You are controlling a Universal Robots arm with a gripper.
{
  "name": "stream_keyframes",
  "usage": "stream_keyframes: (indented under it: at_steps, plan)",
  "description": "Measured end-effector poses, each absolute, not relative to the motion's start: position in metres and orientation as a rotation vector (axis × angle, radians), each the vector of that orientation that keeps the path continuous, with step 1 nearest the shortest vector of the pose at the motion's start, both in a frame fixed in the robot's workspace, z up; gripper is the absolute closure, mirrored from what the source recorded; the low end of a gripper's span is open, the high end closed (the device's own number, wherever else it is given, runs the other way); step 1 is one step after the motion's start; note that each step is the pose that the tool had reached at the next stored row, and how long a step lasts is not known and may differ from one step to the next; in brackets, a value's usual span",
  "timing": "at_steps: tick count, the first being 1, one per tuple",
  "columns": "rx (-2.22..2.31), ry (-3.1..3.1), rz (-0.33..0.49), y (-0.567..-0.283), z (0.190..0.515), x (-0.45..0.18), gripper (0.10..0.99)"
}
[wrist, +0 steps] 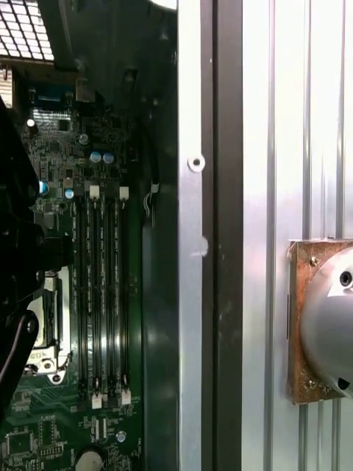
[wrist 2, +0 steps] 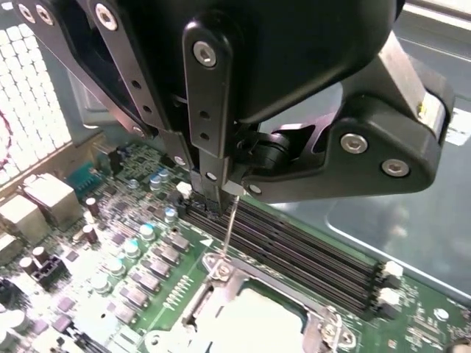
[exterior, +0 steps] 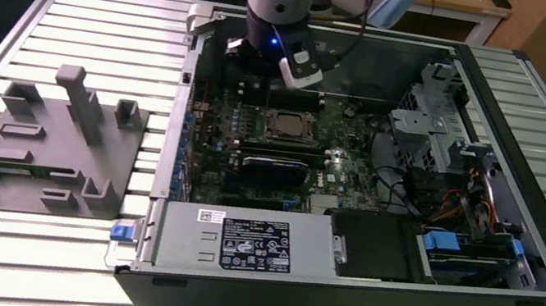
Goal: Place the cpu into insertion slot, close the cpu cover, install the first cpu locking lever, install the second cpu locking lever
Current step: 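Install the first cpu locking lever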
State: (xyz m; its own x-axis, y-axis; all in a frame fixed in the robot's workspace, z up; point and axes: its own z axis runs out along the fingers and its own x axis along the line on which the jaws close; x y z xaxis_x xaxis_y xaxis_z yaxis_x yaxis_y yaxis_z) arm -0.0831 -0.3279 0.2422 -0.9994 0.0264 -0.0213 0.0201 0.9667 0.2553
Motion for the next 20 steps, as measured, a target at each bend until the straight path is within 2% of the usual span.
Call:
stream_keyframes:
  at_steps: [20]
  plan:
    - [0.037, 3.091, 0.4, -0.328, 0.242, -0.054, 0.98]
